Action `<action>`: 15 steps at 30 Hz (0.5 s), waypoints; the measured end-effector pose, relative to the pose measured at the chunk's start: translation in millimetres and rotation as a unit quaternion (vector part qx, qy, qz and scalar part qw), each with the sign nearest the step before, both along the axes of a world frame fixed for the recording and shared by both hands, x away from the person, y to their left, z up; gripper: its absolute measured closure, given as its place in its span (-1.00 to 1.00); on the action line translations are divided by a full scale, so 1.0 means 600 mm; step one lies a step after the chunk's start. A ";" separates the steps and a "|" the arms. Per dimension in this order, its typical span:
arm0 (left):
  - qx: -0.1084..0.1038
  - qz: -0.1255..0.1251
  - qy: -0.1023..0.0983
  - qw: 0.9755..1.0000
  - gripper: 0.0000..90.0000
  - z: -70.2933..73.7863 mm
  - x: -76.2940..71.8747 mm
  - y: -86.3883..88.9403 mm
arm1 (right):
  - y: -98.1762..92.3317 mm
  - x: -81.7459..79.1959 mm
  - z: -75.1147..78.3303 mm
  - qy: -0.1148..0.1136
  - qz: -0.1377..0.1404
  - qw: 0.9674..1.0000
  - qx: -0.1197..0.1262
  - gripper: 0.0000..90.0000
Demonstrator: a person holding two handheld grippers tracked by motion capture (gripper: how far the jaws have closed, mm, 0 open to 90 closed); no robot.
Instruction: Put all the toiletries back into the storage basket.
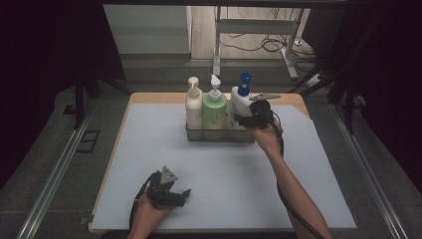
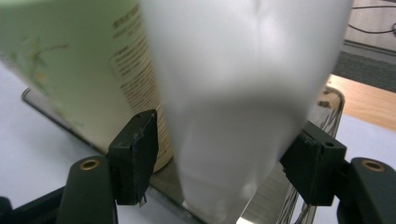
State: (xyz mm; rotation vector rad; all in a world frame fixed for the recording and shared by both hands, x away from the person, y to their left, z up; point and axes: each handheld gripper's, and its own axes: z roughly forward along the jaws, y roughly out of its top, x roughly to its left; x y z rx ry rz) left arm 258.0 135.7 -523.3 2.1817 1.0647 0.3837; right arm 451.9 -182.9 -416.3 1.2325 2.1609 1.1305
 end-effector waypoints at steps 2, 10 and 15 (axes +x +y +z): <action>-0.001 0.000 0.000 1.000 -0.73 0.000 0.000 0.000 | -0.002 -0.005 -0.001 0.001 0.001 1.000 -0.001 -0.29; 0.000 0.000 0.000 1.000 -0.73 0.000 0.000 0.000 | -0.025 -0.025 -0.010 0.017 0.016 1.000 0.016 -0.20; 0.000 0.001 0.000 1.000 -0.73 0.000 0.000 0.000 | -0.042 -0.039 -0.015 0.026 0.027 0.999 0.024 -0.13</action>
